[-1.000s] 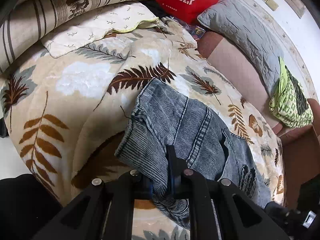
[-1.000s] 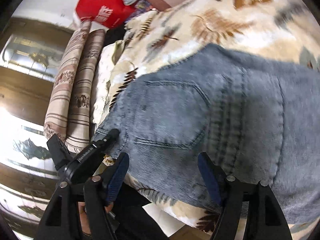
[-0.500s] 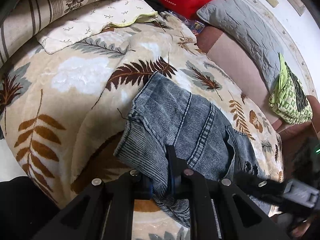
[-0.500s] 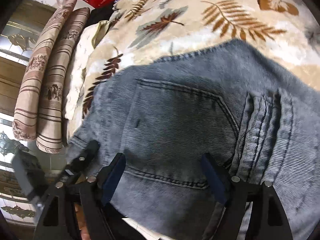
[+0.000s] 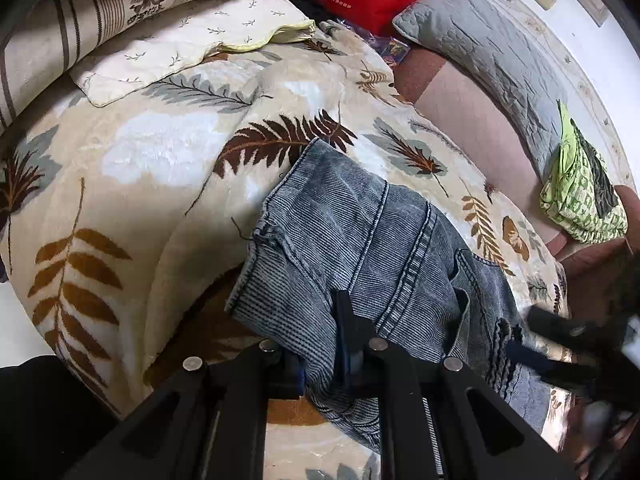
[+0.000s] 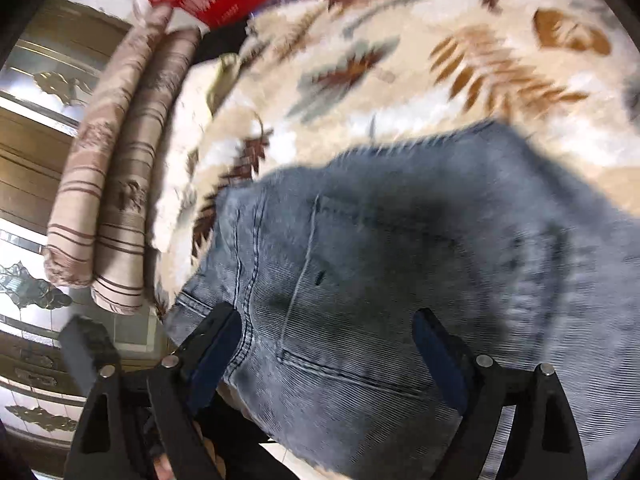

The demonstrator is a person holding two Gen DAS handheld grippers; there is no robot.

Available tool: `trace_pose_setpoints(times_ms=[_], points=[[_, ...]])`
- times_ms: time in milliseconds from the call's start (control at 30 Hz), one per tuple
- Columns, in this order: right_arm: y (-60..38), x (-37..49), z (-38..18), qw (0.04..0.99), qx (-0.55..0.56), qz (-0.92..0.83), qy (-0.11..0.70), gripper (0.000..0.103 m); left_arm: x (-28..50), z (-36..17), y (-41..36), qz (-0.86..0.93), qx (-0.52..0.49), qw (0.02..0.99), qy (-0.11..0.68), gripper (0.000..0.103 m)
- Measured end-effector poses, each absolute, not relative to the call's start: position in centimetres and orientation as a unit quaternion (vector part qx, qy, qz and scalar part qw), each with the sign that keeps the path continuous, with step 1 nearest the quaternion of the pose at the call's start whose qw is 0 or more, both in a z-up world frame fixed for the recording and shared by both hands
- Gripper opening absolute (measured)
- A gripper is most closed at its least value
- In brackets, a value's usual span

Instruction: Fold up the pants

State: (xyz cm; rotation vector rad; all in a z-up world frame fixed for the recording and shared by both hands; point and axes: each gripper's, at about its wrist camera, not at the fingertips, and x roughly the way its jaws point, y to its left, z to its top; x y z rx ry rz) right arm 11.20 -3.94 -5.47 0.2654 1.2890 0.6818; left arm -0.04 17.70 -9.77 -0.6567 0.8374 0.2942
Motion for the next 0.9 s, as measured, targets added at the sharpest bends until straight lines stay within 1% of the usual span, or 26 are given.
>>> trace_pose_setpoints(times_ms=[100, 200, 267, 333, 367, 400, 467, 500, 533, 567, 600, 633, 667, 733, 833, 900], points=[[-7.5, 12.9, -3.5, 0.769, 0.134, 0.278, 0.560, 0.089, 0.0, -9.8, 17.6, 0.142, -0.309, 0.852, 0.398, 0.013], [-9.0, 15.9, -3.4, 0.793, 0.072, 0.232, 0.558, 0.089, 0.0, -10.0, 17.7, 0.142, -0.311, 0.851, 0.400, 0.014], [-9.0, 18.0, -4.6, 0.796, 0.023, 0.209, 0.567, 0.086, 0.0, -10.2, 17.7, 0.141, -0.313, 0.850, 0.401, 0.015], [-8.7, 19.2, -5.5, 0.787, 0.027, 0.220, 0.575, 0.072, 0.0, -10.2, 17.7, 0.141, -0.313, 0.849, 0.402, 0.015], [-8.2, 19.6, -5.7, 0.785, 0.023, 0.223, 0.577, 0.071, 0.1, -10.3, 17.7, 0.141, -0.312, 0.849, 0.402, 0.015], [-8.1, 20.0, -5.9, 0.786, 0.010, 0.223, 0.577, 0.068, 0.1, -10.3, 17.7, 0.141, -0.311, 0.850, 0.402, 0.015], [-6.6, 21.1, -7.4, 0.778, -0.029, 0.218, 0.588, 0.042, 0.3, -10.4, 17.6, 0.141, -0.307, 0.850, 0.404, 0.016], [-6.3, 21.6, -8.2, 0.770, -0.030, 0.219, 0.599, 0.025, 0.3, -10.4, 17.6, 0.140, -0.306, 0.850, 0.405, 0.017], [-6.1, 21.9, -9.1, 0.759, -0.026, 0.226, 0.609, 0.020, 0.3, -10.5, 17.7, 0.139, -0.308, 0.850, 0.405, 0.017], [-5.7, 21.8, -9.0, 0.763, -0.037, 0.229, 0.603, 0.016, 0.3, -10.5, 17.7, 0.139, -0.308, 0.849, 0.405, 0.017], [-5.4, 21.6, -8.5, 0.770, -0.049, 0.231, 0.593, 0.012, 0.4, -10.6, 17.8, 0.139, -0.309, 0.849, 0.406, 0.018], [-5.1, 21.3, -7.9, 0.788, -0.065, 0.218, 0.572, 0.006, 0.4, -10.6, 17.7, 0.139, -0.309, 0.848, 0.407, 0.018], [-5.0, 21.5, -8.2, 0.794, -0.080, 0.202, 0.568, 0.006, 0.5, -10.6, 17.7, 0.140, -0.307, 0.849, 0.407, 0.018], [-5.2, 22.0, -9.2, 0.784, -0.067, 0.196, 0.585, 0.005, 0.5, -10.6, 17.6, 0.140, -0.303, 0.850, 0.408, 0.018], [-5.9, 21.1, -7.6, 0.801, -0.036, 0.199, 0.564, 0.008, 0.4, -10.6, 17.7, 0.140, -0.303, 0.850, 0.408, 0.018], [-6.3, 19.5, -5.4, 0.821, -0.033, 0.191, 0.537, 0.009, 0.3, -10.6, 17.7, 0.141, -0.305, 0.849, 0.407, 0.018]])
